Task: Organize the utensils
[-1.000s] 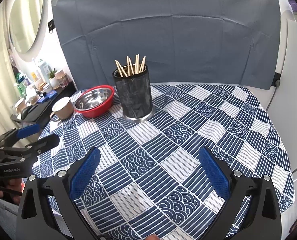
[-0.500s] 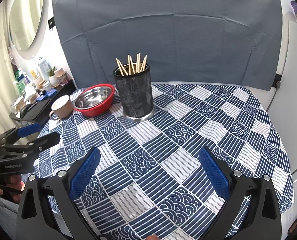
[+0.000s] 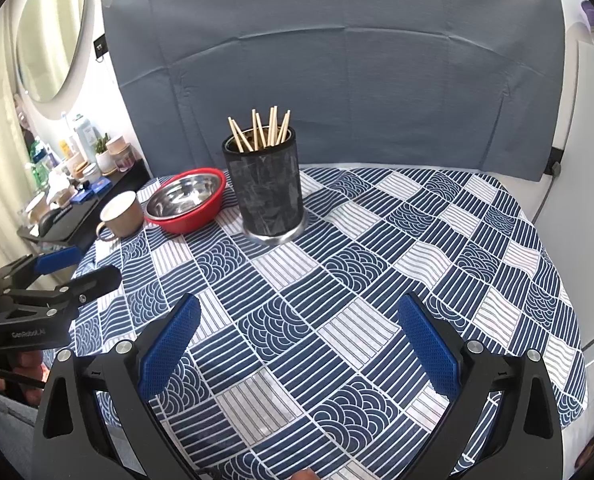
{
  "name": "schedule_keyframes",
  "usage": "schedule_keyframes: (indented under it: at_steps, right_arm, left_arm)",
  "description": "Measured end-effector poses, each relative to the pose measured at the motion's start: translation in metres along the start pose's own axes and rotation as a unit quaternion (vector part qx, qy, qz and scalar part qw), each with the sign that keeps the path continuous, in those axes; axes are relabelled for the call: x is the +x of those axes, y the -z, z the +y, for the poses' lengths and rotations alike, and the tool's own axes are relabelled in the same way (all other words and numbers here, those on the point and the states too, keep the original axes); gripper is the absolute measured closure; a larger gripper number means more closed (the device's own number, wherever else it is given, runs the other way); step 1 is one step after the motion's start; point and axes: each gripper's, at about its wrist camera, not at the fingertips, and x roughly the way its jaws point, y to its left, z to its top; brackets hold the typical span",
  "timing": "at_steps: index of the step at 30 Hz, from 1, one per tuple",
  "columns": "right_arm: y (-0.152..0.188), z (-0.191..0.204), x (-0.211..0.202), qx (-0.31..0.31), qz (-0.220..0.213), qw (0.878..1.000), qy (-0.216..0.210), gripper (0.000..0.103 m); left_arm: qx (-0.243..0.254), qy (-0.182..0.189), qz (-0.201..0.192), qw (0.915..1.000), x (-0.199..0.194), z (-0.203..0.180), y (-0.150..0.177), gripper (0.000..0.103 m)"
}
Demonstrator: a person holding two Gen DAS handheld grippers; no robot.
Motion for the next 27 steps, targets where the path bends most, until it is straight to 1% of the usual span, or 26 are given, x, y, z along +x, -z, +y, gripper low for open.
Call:
schedule_keyframes:
  at_steps: [27]
  right_arm:
    - [-0.0023,-0.0075,0.0041,0.001,0.003,1.0,0.002,0.008]
  left_arm:
    - [0.003,0.002,0.003,1.0,0.0048,-0.0036,-0.004,0.006]
